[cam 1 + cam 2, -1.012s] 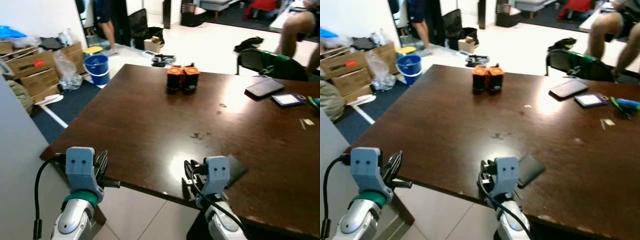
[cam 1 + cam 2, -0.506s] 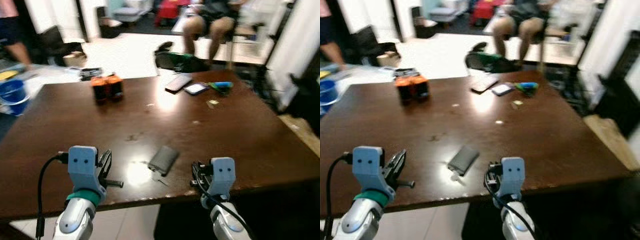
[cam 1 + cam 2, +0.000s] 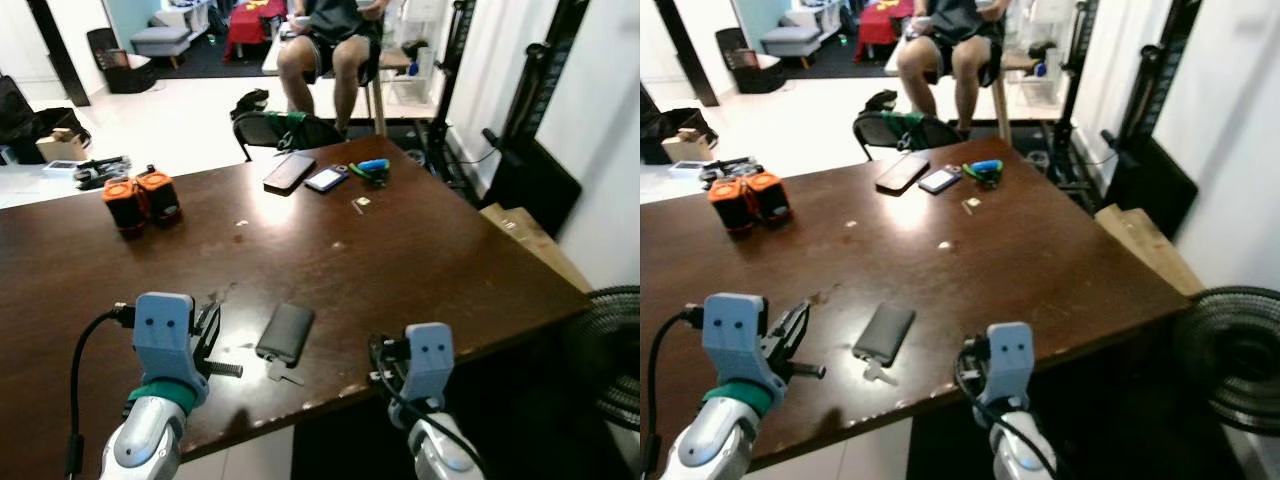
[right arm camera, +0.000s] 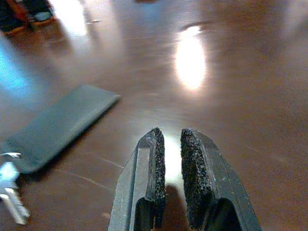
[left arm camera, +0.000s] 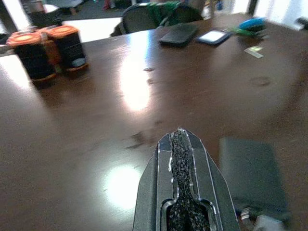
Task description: Hang keys on a hook
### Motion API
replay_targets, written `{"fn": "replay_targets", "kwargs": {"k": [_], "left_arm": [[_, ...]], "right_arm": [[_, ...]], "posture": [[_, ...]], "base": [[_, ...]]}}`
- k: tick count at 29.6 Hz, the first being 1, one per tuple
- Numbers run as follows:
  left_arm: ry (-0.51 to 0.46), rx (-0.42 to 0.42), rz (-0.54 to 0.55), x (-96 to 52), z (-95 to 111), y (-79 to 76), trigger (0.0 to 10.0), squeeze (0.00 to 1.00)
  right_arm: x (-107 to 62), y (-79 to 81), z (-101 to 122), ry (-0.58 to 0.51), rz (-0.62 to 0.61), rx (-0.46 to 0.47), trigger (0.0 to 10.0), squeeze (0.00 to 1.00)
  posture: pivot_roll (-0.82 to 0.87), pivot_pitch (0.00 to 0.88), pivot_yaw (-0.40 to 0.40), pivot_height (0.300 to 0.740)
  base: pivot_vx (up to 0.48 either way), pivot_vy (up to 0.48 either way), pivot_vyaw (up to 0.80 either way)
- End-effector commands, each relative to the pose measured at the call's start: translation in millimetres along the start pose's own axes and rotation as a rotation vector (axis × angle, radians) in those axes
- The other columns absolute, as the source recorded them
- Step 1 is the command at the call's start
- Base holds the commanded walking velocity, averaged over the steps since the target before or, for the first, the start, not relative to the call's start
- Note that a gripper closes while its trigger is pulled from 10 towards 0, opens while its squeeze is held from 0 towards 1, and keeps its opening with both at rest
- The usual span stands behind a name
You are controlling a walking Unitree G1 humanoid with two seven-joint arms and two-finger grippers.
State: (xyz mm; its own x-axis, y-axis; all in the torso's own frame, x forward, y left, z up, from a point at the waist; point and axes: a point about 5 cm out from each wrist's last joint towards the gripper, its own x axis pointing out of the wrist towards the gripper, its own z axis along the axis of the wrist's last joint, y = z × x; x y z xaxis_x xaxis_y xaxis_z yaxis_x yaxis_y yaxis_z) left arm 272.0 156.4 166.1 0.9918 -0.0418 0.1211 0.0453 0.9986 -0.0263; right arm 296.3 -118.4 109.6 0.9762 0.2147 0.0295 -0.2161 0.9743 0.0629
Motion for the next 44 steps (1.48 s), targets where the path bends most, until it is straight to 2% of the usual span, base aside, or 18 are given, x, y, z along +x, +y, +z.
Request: {"fn": "replay_targets", "kwargs": {"k": [1,5,9,13,15,17,18,19,22,24,26,31,32,36,37,39,43,44], "left_arm": [[0.028,0.052,0.009,-0.1,3,3.0,10.0,0.0],[0.018,0.095,-0.009,2.2,17,2.8,10.0,0.0],[0.02,0.125,0.0,0.5,22,8.1,10.0,0.0],[0.014,0.114,0.016,-2.0,24,11.8,10.0,0.0],[0.018,0.077,0.048,-4.7,16,14.0,10.0,0.0],[0.018,0.077,0.048,-4.7,16,14.0,10.0,0.0],[0.036,0.045,0.089,-6.9,-1,13.6,10.0,0.0],[0.036,0.045,0.089,-6.9,-1,13.6,10.0,0.0],[0.06,0.007,0.133,-8.2,-19,3.4,10.0,0.0],[0.06,0.007,0.133,-8.2,-19,3.4,10.0,0.0],[0.068,-0.001,0.126,-8.0,-23,-5.2,10.0,0.0],[0.077,-0.005,0.121,-8.6,-27,-8.2,10.0,0.0],[0.085,0.004,0.118,-9.9,-32,-8.8,10.0,0.0],[0.08,0.026,0.104,-12.0,-36,-9.3,10.0,0.0],[0.073,0.04,0.095,-13.3,-37,-9.5,10.0,0.0],[0.068,0.048,0.09,-14.0,-38,-9.6,10.0,0.0],[0.067,0.034,0.103,-16.7,-35,-4.4,10.0,0.0],[0.067,0.034,0.103,-16.7,-35,-4.4,10.0,0.0]], "right_arm": [[-2.6,2.7,-9,0.031,0.023,0.003,10.0,0.0],[-2.1,4.8,-15,0.044,0.045,0.017,10.0,0.0],[-0.9,6.3,-18,0.046,0.054,0.031,10.0,0.0],[-0.4,6.3,-18,0.044,0.056,0.04,10.0,0.0],[1.1,8.5,-14,0.032,0.072,0.018,10.0,0.0],[1.1,8.5,-14,0.032,0.072,0.018,10.0,0.0],[4.0,11.6,-6,0.004,0.11,-0.037,10.0,0.0],[4.0,11.6,-6,0.004,0.11,-0.037,10.0,0.0],[9.9,10.1,5,-0.008,0.177,-0.133,10.0,0.0],[9.9,10.1,5,-0.008,0.177,-0.133,10.0,0.0],[13.1,6.4,13,-0.021,0.211,-0.173,10.0,0.0],[16.8,4.1,22,-0.029,0.216,-0.19,10.0,0.0],[19.2,3.1,27,-0.035,0.215,-0.199,10.0,0.0],[17.2,1.6,32,-0.034,0.22,-0.221,10.0,0.0],[14.2,-0.9,33,-0.028,0.224,-0.238,10.0,0.0],[12.2,-2.5,34,-0.024,0.227,-0.249,10.0,0.0],[10.6,-8.6,28,-0.03,0.183,-0.214,10.0,0.0],[10.6,-8.6,28,-0.03,0.183,-0.214,10.0,0.0]], "posture": [[0.0,0.054,0.216,0.74],[0.05,0.04,0.24,0.74],[0.07,0.035,0.253,0.74],[0.08,0.033,0.239,0.74],[0.04,0.035,0.219,0.74],[0.04,0.035,0.219,0.74],[-0.02,0.039,0.168,0.74],[-0.02,0.039,0.168,0.74],[-0.07,0.046,0.102,0.74],[-0.07,0.046,0.102,0.74],[-0.09,0.051,0.049,0.74],[-0.09,0.049,0.045,0.74],[-0.12,0.063,0.01,0.74],[-0.12,0.063,0.01,0.74],[-0.15,0.067,-0.021,0.74],[-0.17,0.067,-0.035,0.74],[-0.12,0.062,0.062,0.74],[-0.12,0.062,0.062,0.74]], "base": [[0.0,0.0,0.0],[0.0,0.0,0.0],[0.0,0.0,0.0],[0.0,0.0,0.0],[0.0,0.0,0.0],[0.0,0.0,0.0],[0.0,0.0,0.0],[0.0,0.0,0.0],[0.0,0.0,0.0],[0.0,0.0,0.0],[0.0,0.0,0.0],[0.0,0.0,0.0],[0.0,0.0,0.0],[0.0,0.0,0.0],[0.0,0.0,0.0],[0.0,0.0,0.0],[0.0,0.0,0.0],[0.0,0.0,0.0]]}}
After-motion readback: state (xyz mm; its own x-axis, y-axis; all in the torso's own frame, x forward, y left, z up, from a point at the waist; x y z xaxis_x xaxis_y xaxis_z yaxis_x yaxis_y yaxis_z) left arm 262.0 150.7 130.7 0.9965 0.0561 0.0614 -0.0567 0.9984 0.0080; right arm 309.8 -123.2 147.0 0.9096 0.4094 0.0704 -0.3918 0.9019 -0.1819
